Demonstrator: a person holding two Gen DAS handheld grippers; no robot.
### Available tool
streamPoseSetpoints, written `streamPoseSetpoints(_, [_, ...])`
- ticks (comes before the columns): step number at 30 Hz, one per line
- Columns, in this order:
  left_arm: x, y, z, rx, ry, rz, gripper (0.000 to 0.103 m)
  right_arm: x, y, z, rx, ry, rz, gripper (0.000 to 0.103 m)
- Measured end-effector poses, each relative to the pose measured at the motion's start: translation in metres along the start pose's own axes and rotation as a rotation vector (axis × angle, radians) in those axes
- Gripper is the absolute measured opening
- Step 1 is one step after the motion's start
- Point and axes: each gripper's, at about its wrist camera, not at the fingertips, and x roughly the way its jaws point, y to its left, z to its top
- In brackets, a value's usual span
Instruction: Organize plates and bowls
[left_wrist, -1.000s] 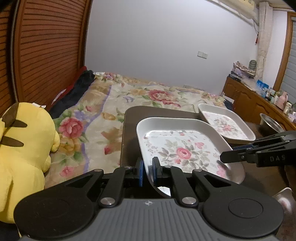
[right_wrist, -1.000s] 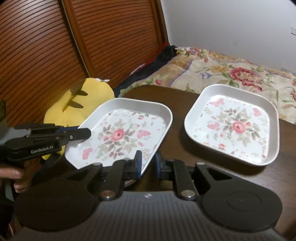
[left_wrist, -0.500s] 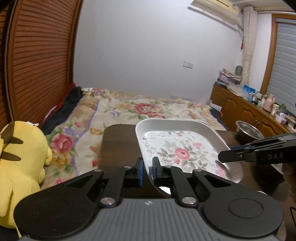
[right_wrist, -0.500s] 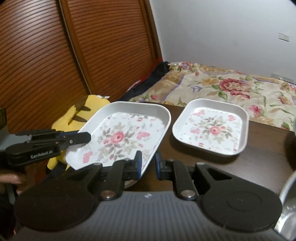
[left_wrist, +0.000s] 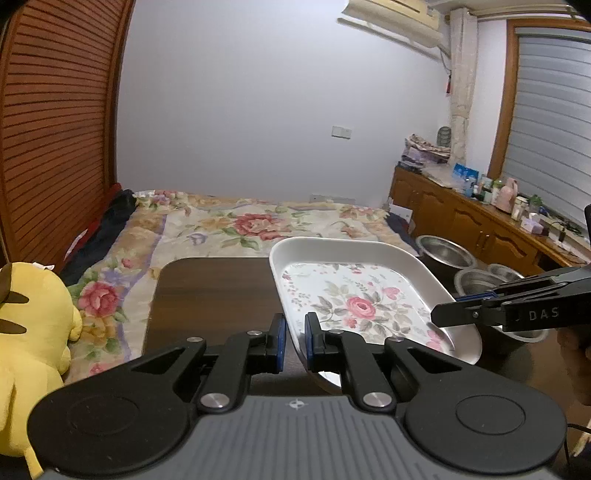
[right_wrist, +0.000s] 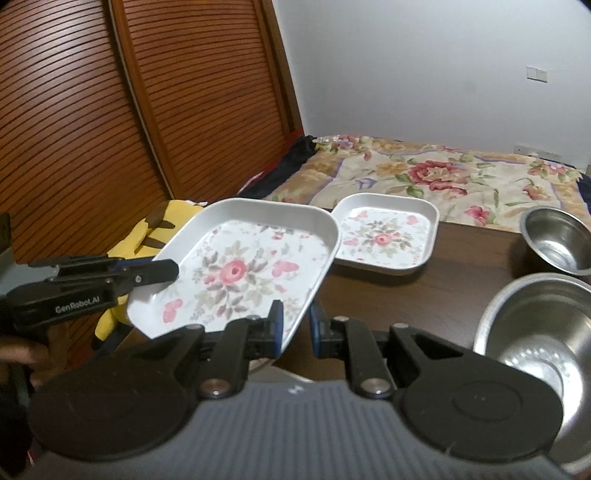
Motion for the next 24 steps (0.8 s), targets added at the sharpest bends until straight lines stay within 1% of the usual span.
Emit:
streamPoseSetpoints(8, [-0.022,-0.024,0.0,0.036,-0.003,-0.024,0.012,-0.031,-0.005,-0.012,0.026,-0.04,-0.003,0.017])
streamPoseSetpoints(14, [-0.036,-0.035,-0.002,0.052,-0.011,-0.034,0.012,-0.042,-0.008,-0.023,0.024,-0.043,-0.001,0.017])
streamPoseSetpoints(24, [-0.037,-0.046,-0.018,0.04,0.013,-0.057,0.013,-0.055,-0.013,-0.04,0.041,-0.034,-0.011,0.017])
